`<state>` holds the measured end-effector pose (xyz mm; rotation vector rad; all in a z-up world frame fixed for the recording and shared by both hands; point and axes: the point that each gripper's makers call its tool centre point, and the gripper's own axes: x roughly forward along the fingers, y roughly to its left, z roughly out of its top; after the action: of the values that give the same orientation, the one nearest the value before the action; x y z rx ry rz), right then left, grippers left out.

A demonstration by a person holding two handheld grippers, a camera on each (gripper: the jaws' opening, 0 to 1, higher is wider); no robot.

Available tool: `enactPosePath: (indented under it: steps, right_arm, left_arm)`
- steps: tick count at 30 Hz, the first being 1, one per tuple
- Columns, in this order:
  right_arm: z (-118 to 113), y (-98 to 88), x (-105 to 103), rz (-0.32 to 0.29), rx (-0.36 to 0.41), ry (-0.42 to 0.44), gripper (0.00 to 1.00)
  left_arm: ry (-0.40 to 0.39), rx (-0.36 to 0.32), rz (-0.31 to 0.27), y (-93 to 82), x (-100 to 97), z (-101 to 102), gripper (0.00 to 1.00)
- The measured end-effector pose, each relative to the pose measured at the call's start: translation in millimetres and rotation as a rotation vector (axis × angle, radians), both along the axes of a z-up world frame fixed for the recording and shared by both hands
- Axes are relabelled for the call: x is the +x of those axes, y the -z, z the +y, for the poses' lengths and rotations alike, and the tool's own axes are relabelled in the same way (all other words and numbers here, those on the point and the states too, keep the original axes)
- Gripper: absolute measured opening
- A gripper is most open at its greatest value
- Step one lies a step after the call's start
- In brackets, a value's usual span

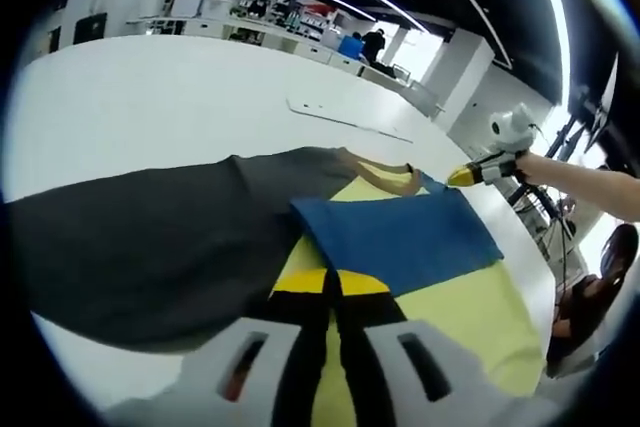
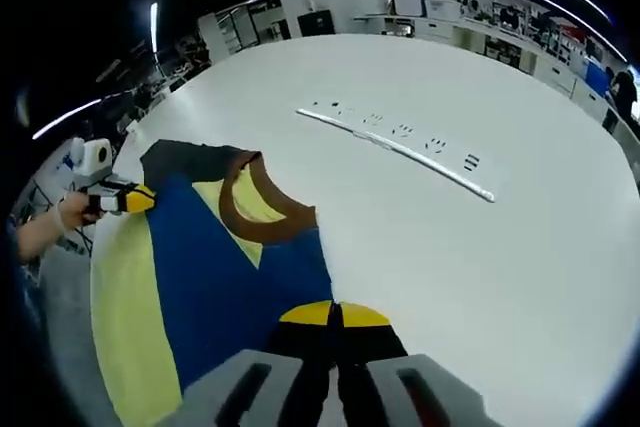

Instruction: Fold the garment on the visible template until the final outline fits inside the template.

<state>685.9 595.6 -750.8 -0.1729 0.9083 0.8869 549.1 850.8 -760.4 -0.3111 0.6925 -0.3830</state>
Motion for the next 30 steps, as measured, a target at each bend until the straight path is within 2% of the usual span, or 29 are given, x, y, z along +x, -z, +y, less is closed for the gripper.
enactPosePath:
  steps: [2,3,4,5,7,9,13,17,19,24,25,30]
  right_arm:
    - [-0.7,-4.2,-6.3,0.021,0.058,0.024,0.09]
    - [-0.4,-6.8,-12.1,0.043,0.106,0.043,0.17]
    - [-4.6,-5.9,-12.4,0.059,0.115,0.067,0.21]
    - [-10.6,-5.5,-14.0,0.039,0.108,0.059,0.24]
    - [-17.9,-5.2,-11.3,0.036,0.118,0.065,0.24]
    - [-19.8,-4.7,-17.4,0.042,0.127,0.073,0.29]
    - [-25.5,-1.5,-18.7,0.054,0.144,0.069,0.43]
    - [-19.1,-4.8,-34.2,0.067,0.173,0.055,0.54]
    - [-18.1,-3.0,-40.5,0.079,0.176,0.051,0.57]
    - [-16.9,-4.0,-55.1,0.088,0.189,0.051,0.6]
    - [-16.4,-4.4,-56.7,0.089,0.194,0.051,0.61]
    - [-14.9,-2.8,-60.4,0.09,0.207,0.051,0.61]
  left_arm:
    - [0.0,0.004,0.001,2.2,-0.8,-0.1,0.0]
    - [0.001,0.006,0.003,2.9,-1.4,-0.2,0.0]
    - [0.002,0.009,0.002,3.3,-2.2,-0.3,0.0]
    - [0.004,0.011,0.001,3.5,-2.6,-0.5,0.0]
    - [0.014,0.013,-0.004,2.7,-3.3,-0.7,0.0]
    - [0.025,0.02,-0.011,1.6,-3.6,0.2,0.03]
    - [0.056,0.043,-0.051,-5.1,-3.5,2.2,0.17]
    - [0.092,0.056,-0.086,-13.9,-6.3,0.9,0.28]
    - [0.113,0.071,-0.107,-16.8,-7.7,0.4,0.38]
    - [0.191,0.09,-0.163,-25.3,-16.1,-5.3,0.63]
    - [0.183,0.098,-0.169,-26.0,-16.6,-3.5,0.69]
    - [0.219,0.103,-0.199,-32.0,-25.7,0.0,0.82]
